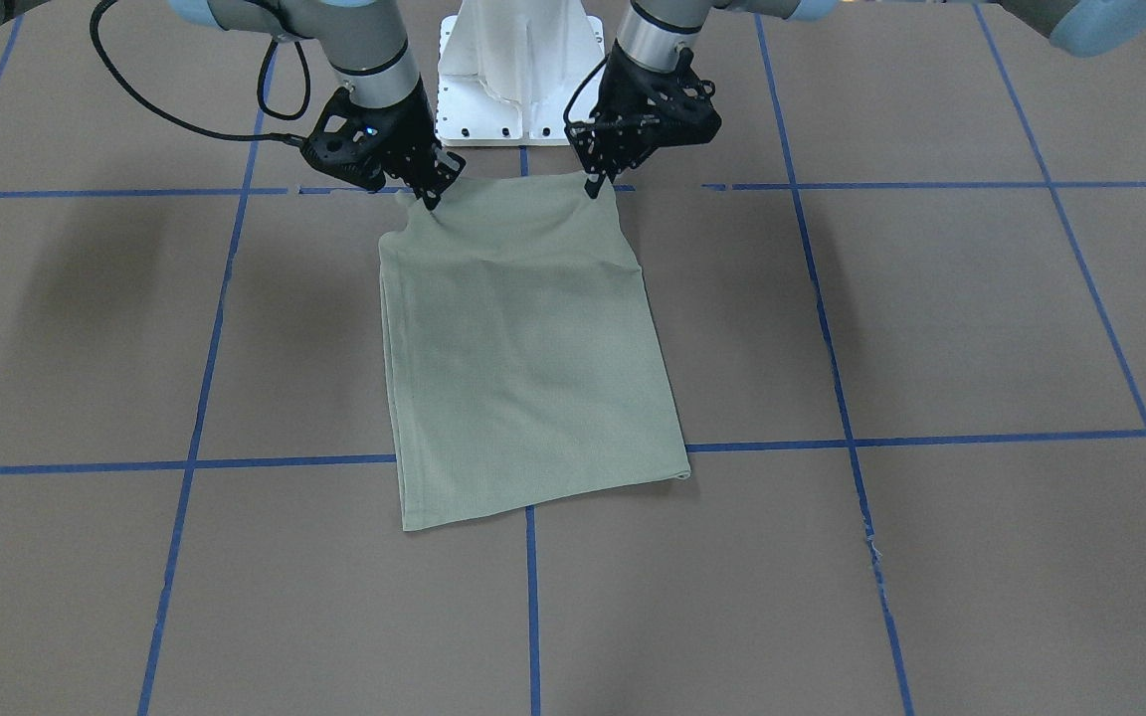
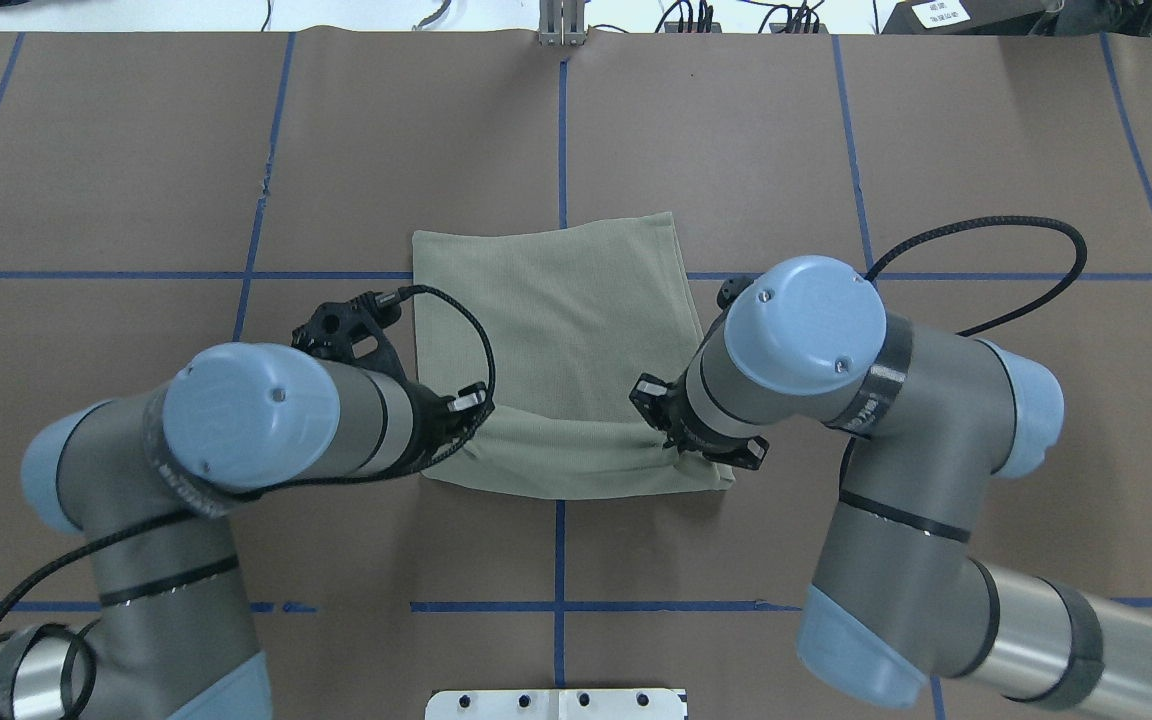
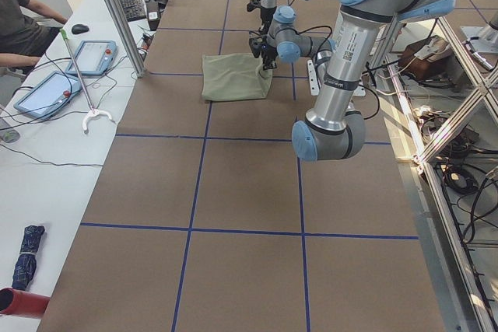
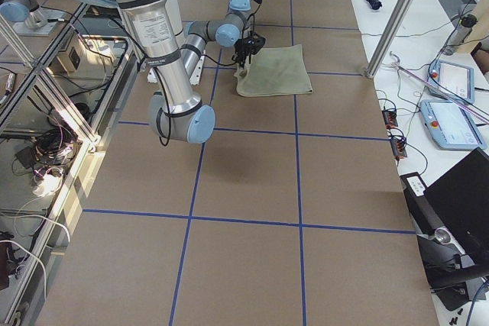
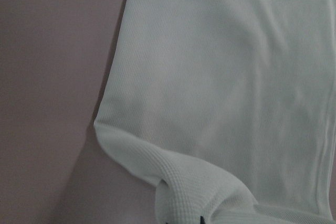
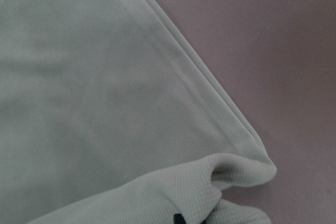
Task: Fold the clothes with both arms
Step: 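Lift the near end with both grippers and fold it away from the robot, then release the folded end and raise both grippers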
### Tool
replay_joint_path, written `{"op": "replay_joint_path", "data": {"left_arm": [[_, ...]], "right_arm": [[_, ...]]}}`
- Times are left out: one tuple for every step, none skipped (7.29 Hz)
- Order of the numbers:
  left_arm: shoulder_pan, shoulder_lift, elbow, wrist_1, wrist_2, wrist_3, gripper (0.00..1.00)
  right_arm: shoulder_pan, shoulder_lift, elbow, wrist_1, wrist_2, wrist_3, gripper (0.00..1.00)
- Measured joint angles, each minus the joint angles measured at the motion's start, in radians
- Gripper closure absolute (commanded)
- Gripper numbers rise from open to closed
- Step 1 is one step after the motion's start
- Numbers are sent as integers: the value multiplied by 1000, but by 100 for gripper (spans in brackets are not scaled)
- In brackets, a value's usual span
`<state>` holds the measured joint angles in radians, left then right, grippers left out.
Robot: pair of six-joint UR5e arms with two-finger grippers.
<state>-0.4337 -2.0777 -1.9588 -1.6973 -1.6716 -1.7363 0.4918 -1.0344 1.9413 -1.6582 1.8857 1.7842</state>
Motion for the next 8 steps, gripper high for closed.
{"op": "replay_joint_path", "data": {"left_arm": [[-56,-31,61,-4,0,19,100],[-100,-53,110,-15,0,37,100],[-129,-70,156,-39,1,50,100],[-148,-88,203,-69,1,56,100],[-163,-112,252,-94,1,58,76],[-179,-134,294,-112,1,60,1],[-201,-154,332,-125,2,87,0],[-237,-172,365,-132,1,154,0]], "right_arm": [[39,44,-95,64,0,-7,100],[74,84,-207,161,0,-8,100],[106,123,-306,232,2,-11,100],[133,165,-388,263,5,-15,100],[156,202,-455,276,8,-19,100],[174,231,-505,288,9,-22,76],[187,254,-550,314,10,-24,1],[200,265,-588,350,8,-30,0]]}}
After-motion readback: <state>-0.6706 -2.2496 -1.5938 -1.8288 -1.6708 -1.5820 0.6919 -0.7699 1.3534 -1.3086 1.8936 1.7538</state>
